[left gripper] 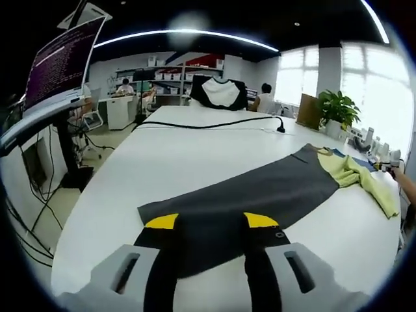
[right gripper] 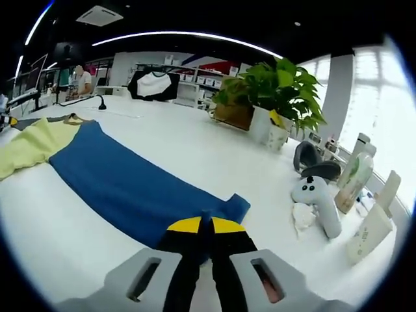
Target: Fold the garment on the visible template until the final outline fits inside the template.
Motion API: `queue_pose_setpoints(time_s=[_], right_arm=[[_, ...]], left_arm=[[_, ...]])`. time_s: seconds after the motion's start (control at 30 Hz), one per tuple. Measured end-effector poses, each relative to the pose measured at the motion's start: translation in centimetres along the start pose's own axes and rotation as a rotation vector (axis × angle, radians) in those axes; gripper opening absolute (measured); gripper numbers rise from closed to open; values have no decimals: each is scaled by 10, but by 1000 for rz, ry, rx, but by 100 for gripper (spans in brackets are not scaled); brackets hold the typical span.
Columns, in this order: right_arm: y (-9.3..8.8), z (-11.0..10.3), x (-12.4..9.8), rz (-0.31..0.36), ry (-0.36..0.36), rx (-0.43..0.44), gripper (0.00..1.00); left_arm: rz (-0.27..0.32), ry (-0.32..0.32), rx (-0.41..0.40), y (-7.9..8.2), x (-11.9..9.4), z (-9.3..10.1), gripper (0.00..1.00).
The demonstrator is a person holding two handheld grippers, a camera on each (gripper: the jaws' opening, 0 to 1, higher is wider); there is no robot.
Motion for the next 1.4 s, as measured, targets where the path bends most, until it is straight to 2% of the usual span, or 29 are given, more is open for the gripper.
queue_pose_setpoints(time_s=[0.07, 0.1, 0.13, 0.2, 0.33, 0.4, 0.5, 0.67, 0.93, 1.07, 1.4], right_arm=[[0, 0, 0, 1, -3, 3, 0], [0, 0, 0, 2, -6, 4, 0], [0, 0, 0, 3, -9, 6, 0], [0, -1, -1, 7, -12, 13, 0], [0, 1, -3, 13, -24, 24, 0], [1, 3, -4, 12, -32, 23, 0], [2, 4, -6, 20, -44, 29, 0], [3, 12, -10, 43, -68, 87, 0], [10, 17, -14, 54, -110, 90, 0], [6, 21, -14, 22, -152, 142, 0], [-8, 28, -21, 37, -196, 277, 5]], left_arm=[[-4, 74, 155, 0, -2, 0, 24], [0, 39, 94, -1, -2, 7, 22], [3, 26, 76, -1, -1, 7, 19], [11, 31, 78, -2, -2, 7, 18], [46, 56, 131, -5, -2, 3, 2], [45, 50, 114, -4, -2, 4, 1], [42, 71, 151, -4, -2, 8, 1], [38, 93, 160, -4, -2, 8, 1], [44, 80, 137, -4, -1, 4, 1], [40, 92, 160, -4, -1, 4, 1], [40, 90, 157, -5, -1, 4, 1]])
Point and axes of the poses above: the point that each gripper's makers call its tool centre point, and the gripper's own axes: x roughly forward along the fingers, z roughly to its right, y roughly out of its top, the point moved 9 cm from there along -x, roughly backward along the fingers, and after that the axes turned 8 degrees about y, right-handed, at the moved point
